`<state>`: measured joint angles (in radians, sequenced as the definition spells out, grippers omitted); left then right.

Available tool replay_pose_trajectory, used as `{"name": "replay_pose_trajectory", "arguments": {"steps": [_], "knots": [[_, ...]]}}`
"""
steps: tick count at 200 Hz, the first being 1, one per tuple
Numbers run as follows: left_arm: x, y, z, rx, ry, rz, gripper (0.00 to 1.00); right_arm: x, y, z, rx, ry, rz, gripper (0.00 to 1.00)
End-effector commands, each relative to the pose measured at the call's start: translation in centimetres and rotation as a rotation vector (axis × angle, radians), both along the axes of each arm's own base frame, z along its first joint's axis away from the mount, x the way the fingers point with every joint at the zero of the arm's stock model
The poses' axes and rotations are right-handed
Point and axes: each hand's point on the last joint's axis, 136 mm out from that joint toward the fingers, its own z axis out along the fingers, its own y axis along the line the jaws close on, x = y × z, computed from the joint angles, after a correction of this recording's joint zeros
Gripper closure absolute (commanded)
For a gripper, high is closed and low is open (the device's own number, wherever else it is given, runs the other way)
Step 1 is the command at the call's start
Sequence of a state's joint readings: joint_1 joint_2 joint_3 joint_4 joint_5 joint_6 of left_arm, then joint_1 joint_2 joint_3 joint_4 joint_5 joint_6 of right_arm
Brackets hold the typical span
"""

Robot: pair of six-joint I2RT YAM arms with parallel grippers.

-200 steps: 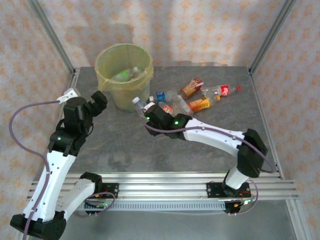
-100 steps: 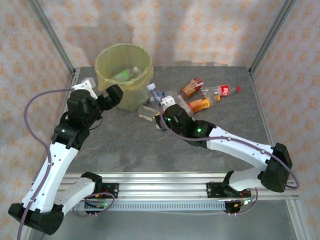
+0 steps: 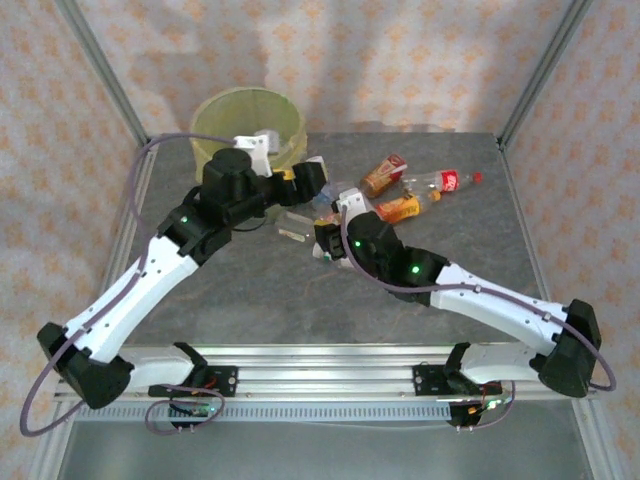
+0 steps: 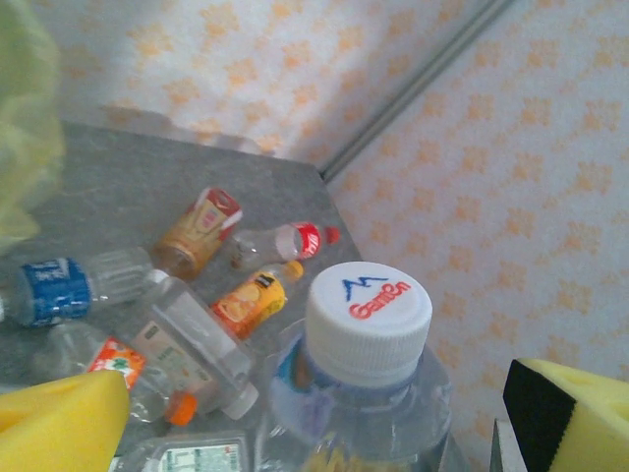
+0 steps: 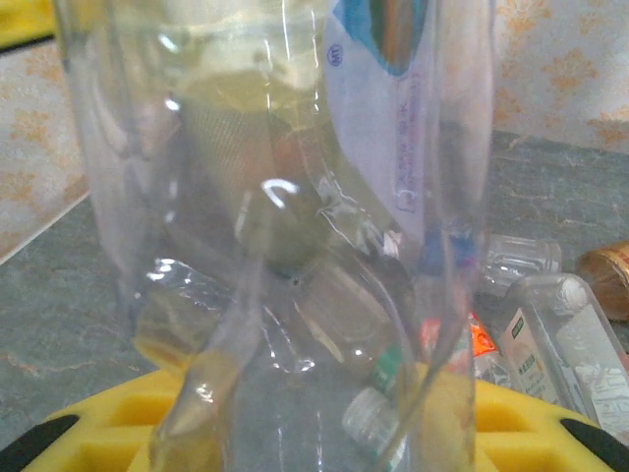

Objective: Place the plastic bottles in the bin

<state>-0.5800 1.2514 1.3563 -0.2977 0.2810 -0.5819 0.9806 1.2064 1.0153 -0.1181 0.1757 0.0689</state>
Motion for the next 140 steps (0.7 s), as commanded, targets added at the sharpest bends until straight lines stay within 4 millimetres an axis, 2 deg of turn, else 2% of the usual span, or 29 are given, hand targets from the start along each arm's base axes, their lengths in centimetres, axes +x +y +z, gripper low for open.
{"name": "replay_pose_trajectory", "arguments": {"steps": [1, 67, 107, 140], "knots": [[-0.2, -1.3, 2.1, 0.002, -0.063, -0.046, 0.0, -0.2, -0.6, 2.0, 0.08, -0.035, -0.01, 0.64], [0.2, -4.2, 0.5, 0.02, -0.014, -0.122, 0.02, -0.3, -0.8, 3.5, 0.125, -0.069, -0.008, 0.62], [-0.3, -5.8, 0.3, 0.001, -0.007, -0.197, 0.17, -0.1, -0.7, 3.9, 0.136, -0.078, -0.012, 0.62], [-0.3, -5.4, 0.2, 0.007, -0.007, -0.181, 0.42, 0.1, -0.4, 3.8, 0.132, -0.073, -0.01, 0.61]]}}
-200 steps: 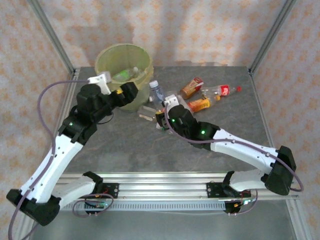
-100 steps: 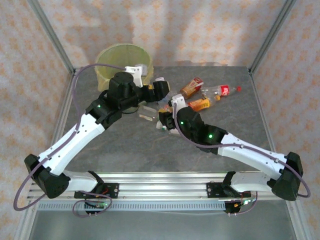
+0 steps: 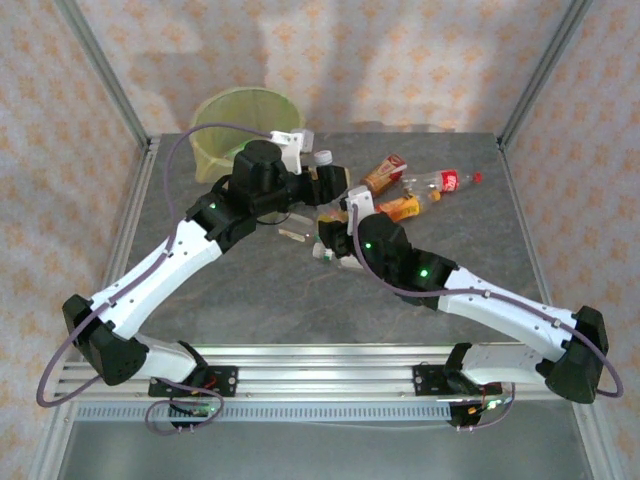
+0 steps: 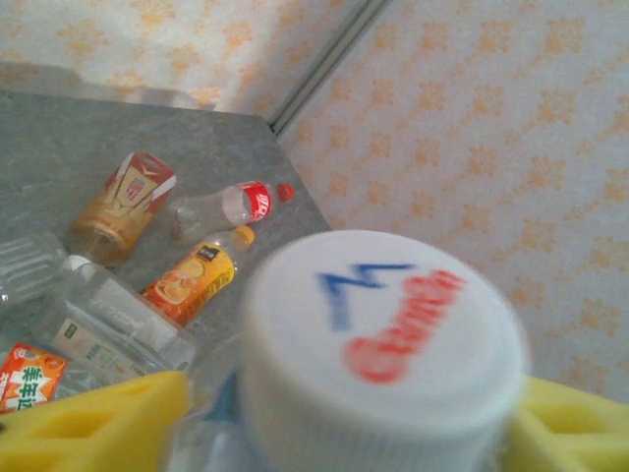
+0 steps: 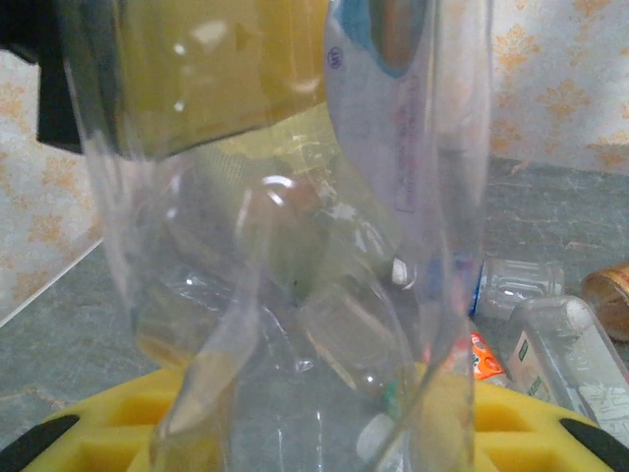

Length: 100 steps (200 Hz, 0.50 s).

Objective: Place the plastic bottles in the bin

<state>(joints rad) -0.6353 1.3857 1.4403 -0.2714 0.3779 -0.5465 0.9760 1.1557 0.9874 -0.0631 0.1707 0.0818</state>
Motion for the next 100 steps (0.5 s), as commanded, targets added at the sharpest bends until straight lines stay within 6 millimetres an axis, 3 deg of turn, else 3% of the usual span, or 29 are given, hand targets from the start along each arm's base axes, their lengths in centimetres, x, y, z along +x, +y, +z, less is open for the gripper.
{"name": "replay_pose_trajectory", "arguments": {"steps": [1, 21, 41, 86, 100], "knots": [[-0.6, -0.2, 1.1, -0.01, -0.019, -0.021, 0.43, 0.3, 0.2, 2.1, 0.057, -0.038, -0.006, 0.61], [-0.7, 0.3, 1.3, 0.018, -0.055, -0.01, 0.53, 0.4, 0.3, 1.8, 0.049, -0.028, -0.01, 0.55], [-0.5, 1.3, 1.6, 0.049, -0.085, 0.033, 0.57, 0.5, 0.3, 1.5, 0.041, -0.019, -0.014, 0.44], [-0.1, 4.7, 3.4, 0.148, -0.199, 0.173, 0.6, 0.7, -0.2, 1.4, 0.033, -0.006, -0.04, 0.0], [0.1, 6.0, 4.3, 0.187, -0.248, 0.228, 0.61, 0.7, -0.4, 1.3, 0.03, -0.001, -0.046, 0.01]]}}
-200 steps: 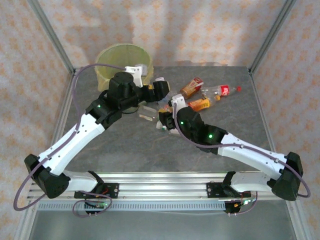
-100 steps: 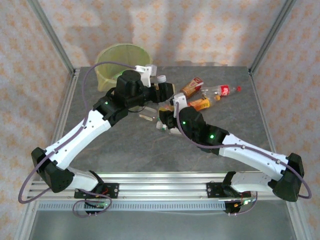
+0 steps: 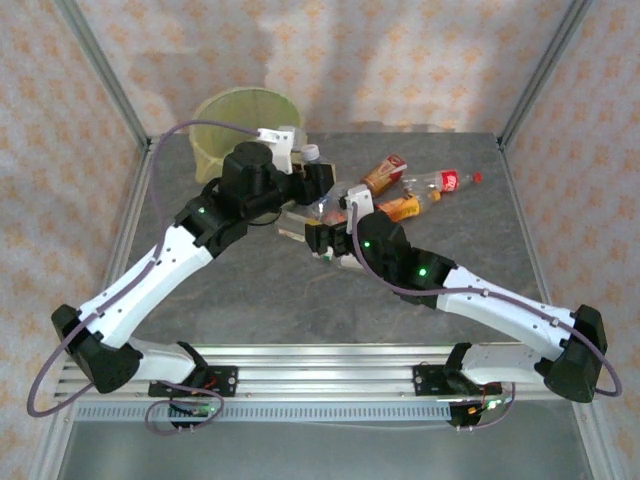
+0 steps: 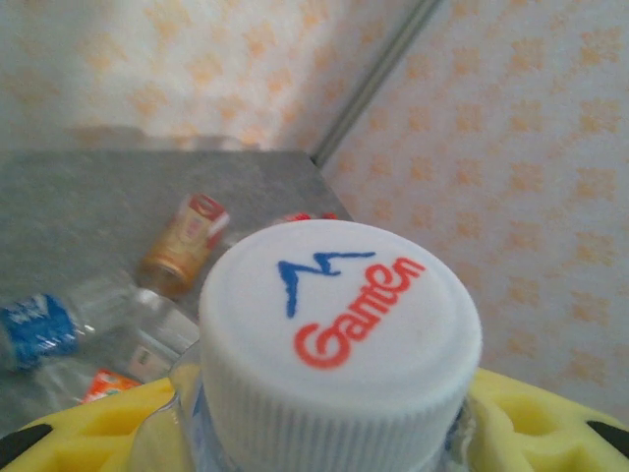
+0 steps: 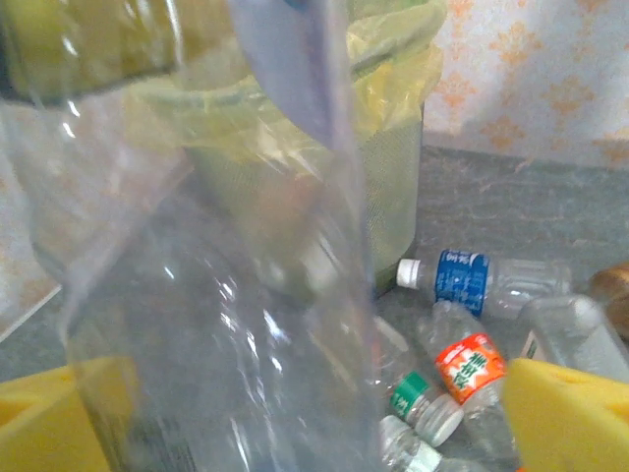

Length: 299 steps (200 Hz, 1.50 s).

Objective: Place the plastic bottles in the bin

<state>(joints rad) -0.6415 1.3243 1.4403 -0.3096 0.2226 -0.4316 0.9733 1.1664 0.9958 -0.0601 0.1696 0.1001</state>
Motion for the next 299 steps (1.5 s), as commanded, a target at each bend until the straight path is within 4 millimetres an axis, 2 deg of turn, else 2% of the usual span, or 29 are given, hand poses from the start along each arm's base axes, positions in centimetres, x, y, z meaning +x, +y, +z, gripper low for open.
{"name": "replay_pose_trajectory", "arguments": {"steps": [1, 54, 89, 129, 149, 187, 226, 251, 299], "knots": [[0.0, 3.2, 2.8, 0.088, -0.131, 0.121, 0.61, 0.5, -0.5, 1.2, 0.014, -0.01, -0.04, 0.01], [1.4, 9.3, 7.4, 0.266, -0.326, 0.397, 0.63, 0.5, -0.9, 0.8, 0.006, 0.012, -0.056, 0.01], [3.5, 13.1, 10.6, 0.264, -0.421, 0.529, 0.62, 0.6, -0.9, 0.7, 0.0, 0.024, -0.066, 0.01], [7.4, 17.9, 11.5, 0.29, -0.425, 0.683, 0.62, 0.6, -1.3, 0.7, 0.003, 0.03, -0.082, 0.01], [9.5, 19.4, 11.3, 0.33, -0.424, 0.73, 0.62, 0.6, -1.5, 0.7, 0.004, 0.031, -0.09, 0.01], [13.4, 21.2, 9.2, 0.403, -0.374, 0.771, 0.62, 0.5, -1.9, 0.9, 0.01, 0.032, -0.104, 0.01], [17.0, 23.2, 4.6, 0.482, -0.269, 0.805, 0.62, 0.5, -2.4, 0.9, 0.011, 0.032, -0.126, 0.01], [18.3, 24.0, 1.6, 0.533, -0.193, 0.813, 0.62, 0.6, -2.6, 1.0, 0.013, 0.031, -0.136, 0.01], [19.6, 24.6, -3.6, 0.639, -0.071, 0.802, 0.62, 0.7, -2.8, 0.9, 0.011, 0.037, -0.149, 0.01]]}}
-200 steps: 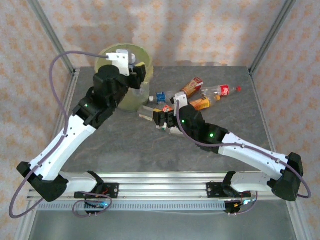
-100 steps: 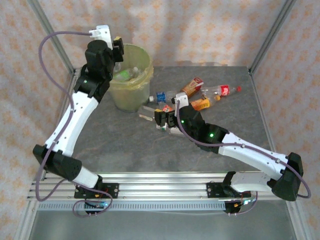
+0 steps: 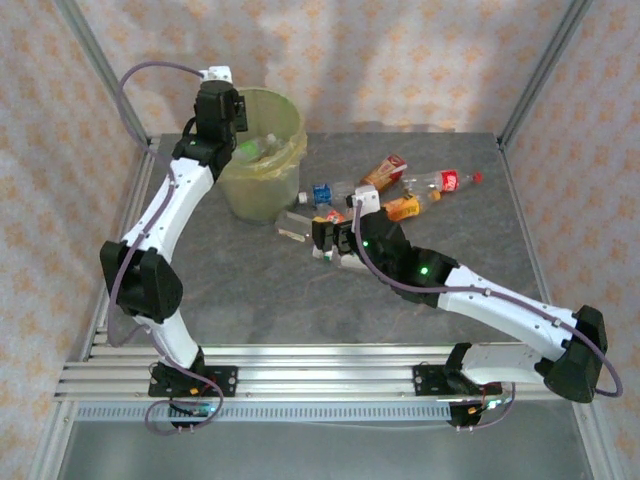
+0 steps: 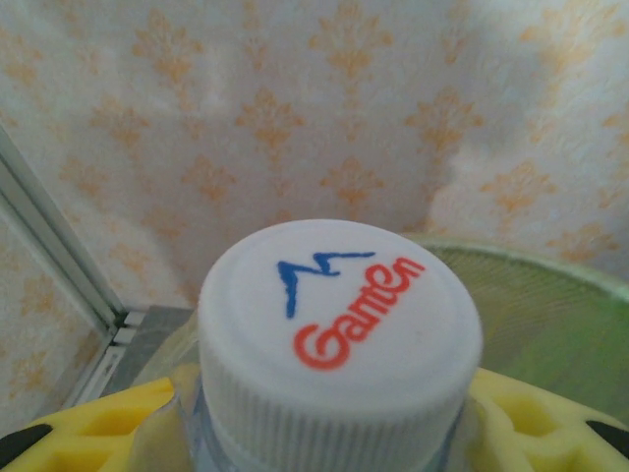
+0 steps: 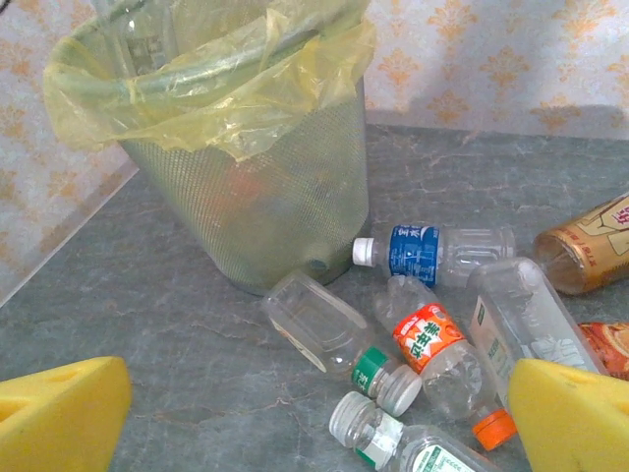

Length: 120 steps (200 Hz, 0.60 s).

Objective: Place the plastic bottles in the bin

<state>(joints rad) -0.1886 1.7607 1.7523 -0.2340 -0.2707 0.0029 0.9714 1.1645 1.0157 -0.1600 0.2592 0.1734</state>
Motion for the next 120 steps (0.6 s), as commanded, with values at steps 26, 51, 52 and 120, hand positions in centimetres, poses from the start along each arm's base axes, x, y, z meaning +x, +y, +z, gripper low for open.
{"name": "replay_pose_trajectory", "arguments": {"steps": [26, 51, 52, 120], "knots": [[0.0, 1.6, -2.7, 0.067, 0.117, 0.07, 0.59, 0.3, -1.1, 1.8, 0.032, -0.017, -0.053, 0.01], [0.1, 2.2, -4.6, 0.079, 0.178, 0.098, 0.56, 0.3, -1.2, 1.7, 0.028, -0.014, -0.06, 0.01], [0.1, 2.3, -4.7, 0.08, 0.181, 0.101, 0.56, 0.3, -1.2, 1.7, 0.029, -0.014, -0.061, 0.01], [-0.3, 3.4, -6.7, 0.122, 0.288, 0.169, 0.32, 0.7, -2.0, 1.4, 0.004, -0.002, -0.114, 0.01]]}}
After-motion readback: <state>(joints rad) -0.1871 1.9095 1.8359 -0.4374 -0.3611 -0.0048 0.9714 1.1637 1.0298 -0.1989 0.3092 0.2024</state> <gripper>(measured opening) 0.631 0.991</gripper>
